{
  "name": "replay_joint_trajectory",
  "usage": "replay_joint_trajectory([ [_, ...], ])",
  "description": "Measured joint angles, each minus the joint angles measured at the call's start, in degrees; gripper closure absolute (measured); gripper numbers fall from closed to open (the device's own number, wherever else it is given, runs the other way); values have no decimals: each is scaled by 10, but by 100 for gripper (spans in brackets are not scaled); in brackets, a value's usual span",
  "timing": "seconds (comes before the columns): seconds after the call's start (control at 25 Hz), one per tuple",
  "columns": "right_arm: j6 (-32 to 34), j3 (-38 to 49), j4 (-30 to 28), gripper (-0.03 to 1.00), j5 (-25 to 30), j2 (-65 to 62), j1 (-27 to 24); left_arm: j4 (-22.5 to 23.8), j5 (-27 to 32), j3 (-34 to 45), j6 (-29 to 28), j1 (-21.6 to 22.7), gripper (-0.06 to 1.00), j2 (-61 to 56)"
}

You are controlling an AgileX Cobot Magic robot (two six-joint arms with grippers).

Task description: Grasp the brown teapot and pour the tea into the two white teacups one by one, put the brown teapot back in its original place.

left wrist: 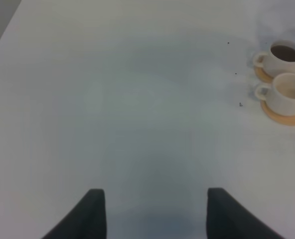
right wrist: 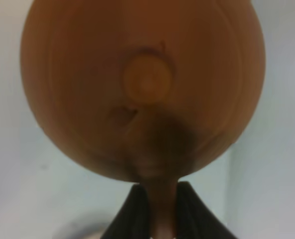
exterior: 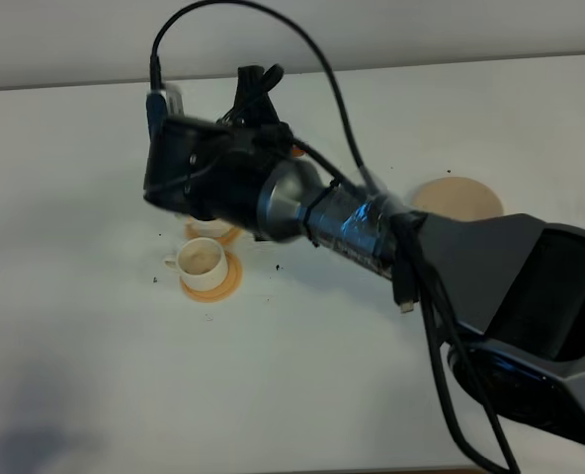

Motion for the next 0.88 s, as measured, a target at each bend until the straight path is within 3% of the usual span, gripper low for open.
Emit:
replay_joint_trajectory([
  [0.4,71,-2,227,88,7,-31,-65,0,0,0,1,0,49,0],
  [0.68,108,58,298,88,9,-55,-90,0,0,0,1,0,49,0],
  [0.88,105,73,304,88,11,-40,-94,0,0,0,1,0,49,0],
])
